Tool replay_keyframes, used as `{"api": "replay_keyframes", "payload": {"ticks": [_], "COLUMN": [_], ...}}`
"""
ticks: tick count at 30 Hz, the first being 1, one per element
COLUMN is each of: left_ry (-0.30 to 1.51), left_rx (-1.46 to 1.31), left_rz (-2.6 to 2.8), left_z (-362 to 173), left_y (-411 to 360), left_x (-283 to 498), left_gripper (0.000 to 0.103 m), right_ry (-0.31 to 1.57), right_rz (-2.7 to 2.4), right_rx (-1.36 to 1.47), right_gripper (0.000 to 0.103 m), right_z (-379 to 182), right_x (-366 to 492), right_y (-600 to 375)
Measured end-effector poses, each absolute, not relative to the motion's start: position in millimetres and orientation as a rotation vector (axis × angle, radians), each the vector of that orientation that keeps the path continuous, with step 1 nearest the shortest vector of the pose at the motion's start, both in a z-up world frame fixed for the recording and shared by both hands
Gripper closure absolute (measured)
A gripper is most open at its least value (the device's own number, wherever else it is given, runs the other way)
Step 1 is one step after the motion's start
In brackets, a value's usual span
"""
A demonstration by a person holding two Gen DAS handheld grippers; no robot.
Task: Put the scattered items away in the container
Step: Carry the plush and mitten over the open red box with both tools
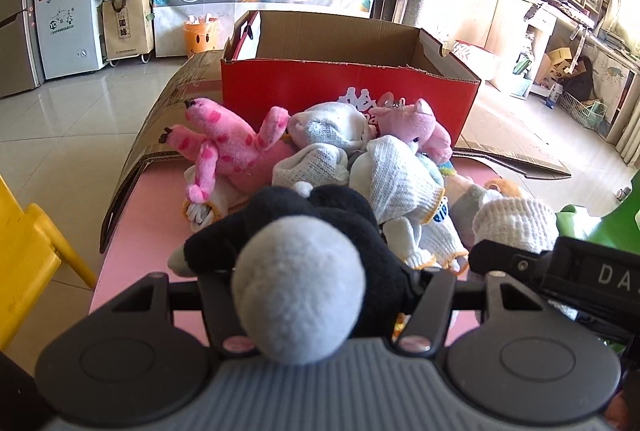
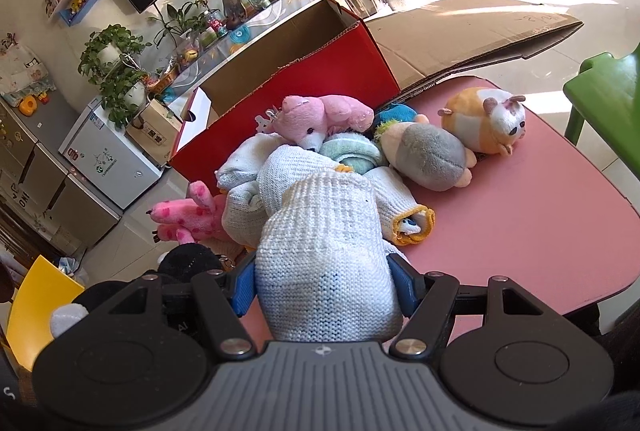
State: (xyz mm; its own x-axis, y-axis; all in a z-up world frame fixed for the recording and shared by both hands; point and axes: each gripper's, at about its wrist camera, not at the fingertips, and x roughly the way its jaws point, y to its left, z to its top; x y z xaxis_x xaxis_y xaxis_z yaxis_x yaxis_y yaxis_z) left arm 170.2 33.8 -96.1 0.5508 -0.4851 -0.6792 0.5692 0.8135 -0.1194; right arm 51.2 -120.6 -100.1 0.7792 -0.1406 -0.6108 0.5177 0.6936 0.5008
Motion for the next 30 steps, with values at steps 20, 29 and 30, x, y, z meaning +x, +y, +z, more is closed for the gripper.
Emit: {"api": "replay_keyframes", "payload": {"ticks": [20,29,30], "left_ry": [0.663,0.665,0.660], "left_rx": [0.043,-0.060,-0.068], "left_rz": [-0.663,-0.664,-0.665], "left_z": [-53,-44,-43], "left_y": [10,0,-1], "left_x": [229,274,279], "left_gripper": [0.044,0.044,0.044], "right_ry": [0.501,0.441,0.432], "right_rz": [-0.235,-0.210,-0.208], "right_rx": [0.572,0.634,0.636], "right_gripper": [0.036,0.036,0.036], "right_z": [-51,-48,-48], "right_x": [106,137,140], "right_y": [-154,-178,-180]}}
